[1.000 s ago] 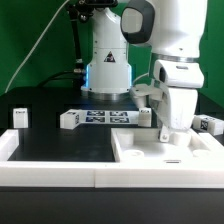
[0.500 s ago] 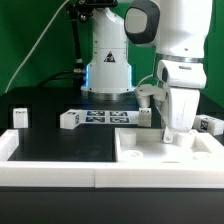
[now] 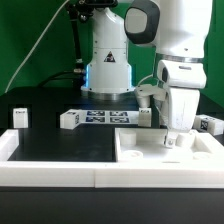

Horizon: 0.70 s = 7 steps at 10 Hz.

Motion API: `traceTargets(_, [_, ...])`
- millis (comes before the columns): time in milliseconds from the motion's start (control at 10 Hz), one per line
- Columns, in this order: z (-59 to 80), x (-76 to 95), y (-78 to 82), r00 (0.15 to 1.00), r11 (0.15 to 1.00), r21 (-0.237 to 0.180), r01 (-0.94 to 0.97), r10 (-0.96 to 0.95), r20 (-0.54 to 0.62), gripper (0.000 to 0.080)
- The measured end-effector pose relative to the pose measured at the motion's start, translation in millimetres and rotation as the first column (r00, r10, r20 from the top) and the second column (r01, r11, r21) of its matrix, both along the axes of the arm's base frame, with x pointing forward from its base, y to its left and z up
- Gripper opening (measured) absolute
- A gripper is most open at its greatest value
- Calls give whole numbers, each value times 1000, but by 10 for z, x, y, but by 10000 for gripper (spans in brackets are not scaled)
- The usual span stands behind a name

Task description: Assemble one leg

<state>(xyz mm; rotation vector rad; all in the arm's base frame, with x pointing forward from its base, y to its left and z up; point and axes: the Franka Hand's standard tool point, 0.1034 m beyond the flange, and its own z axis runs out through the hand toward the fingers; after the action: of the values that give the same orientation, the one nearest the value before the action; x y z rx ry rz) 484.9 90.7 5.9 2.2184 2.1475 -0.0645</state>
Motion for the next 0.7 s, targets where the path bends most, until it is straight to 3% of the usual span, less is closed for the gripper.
traceTargets(100, [0,0,0,1000,1000,0,0,0,0,635])
traceTargets(400, [18,3,4,1000,1000,-2,0,0,1,648])
traceTargets(700, [376,-38,100,999,1000,-17,5,-5,33,649])
